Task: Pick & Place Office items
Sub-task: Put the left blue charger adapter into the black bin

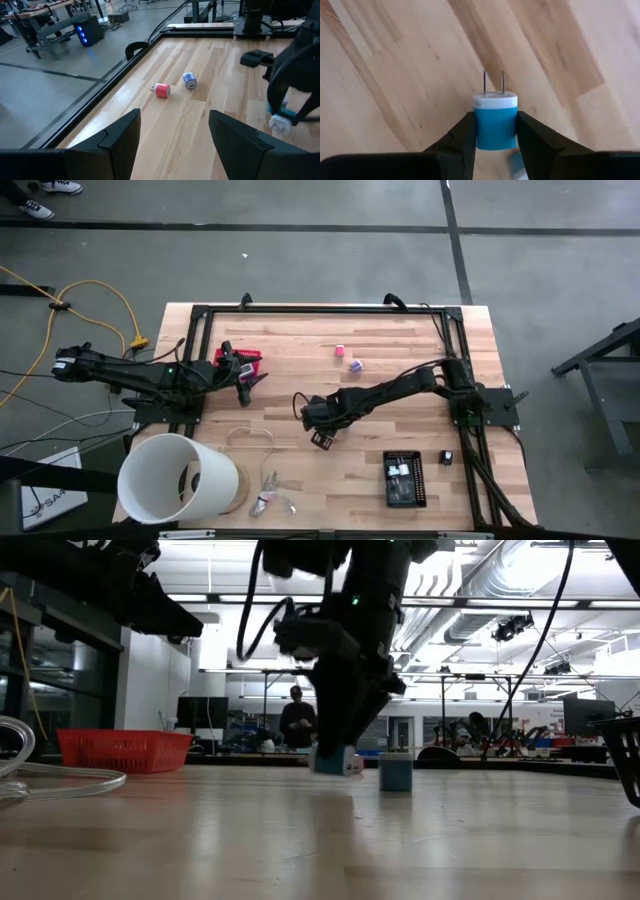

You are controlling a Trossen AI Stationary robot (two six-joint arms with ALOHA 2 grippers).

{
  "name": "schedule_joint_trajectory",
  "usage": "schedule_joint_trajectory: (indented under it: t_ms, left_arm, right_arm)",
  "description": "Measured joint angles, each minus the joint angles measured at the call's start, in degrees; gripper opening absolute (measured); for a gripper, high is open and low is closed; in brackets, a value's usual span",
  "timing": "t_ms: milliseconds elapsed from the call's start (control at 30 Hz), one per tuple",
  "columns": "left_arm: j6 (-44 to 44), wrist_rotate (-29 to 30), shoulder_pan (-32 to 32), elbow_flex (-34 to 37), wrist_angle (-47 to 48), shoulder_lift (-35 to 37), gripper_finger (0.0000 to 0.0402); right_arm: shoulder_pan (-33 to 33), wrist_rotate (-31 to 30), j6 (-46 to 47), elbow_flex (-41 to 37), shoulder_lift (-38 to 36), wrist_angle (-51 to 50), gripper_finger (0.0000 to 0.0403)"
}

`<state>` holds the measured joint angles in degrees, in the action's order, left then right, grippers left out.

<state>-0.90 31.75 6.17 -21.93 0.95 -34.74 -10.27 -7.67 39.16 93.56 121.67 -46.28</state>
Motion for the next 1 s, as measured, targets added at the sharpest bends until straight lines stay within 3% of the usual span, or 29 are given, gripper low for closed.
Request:
schedule_joint_trajectory:
  t_ms: [600,1000]
  left_arm:
    - [0.0,0.0,0.1,0.0,-0.7,0.0,0.0227]
    - [0.0,0.0,0.0,0.0,-1.7,0.0,0.0227]
  right_arm:
    - [-4.8,-7.2,4.6,0.0,-9.7,-8.5,0.0110]
    - [-16.2,-12.0,26.3,0.0,-14.5,-23.2,0.0111]
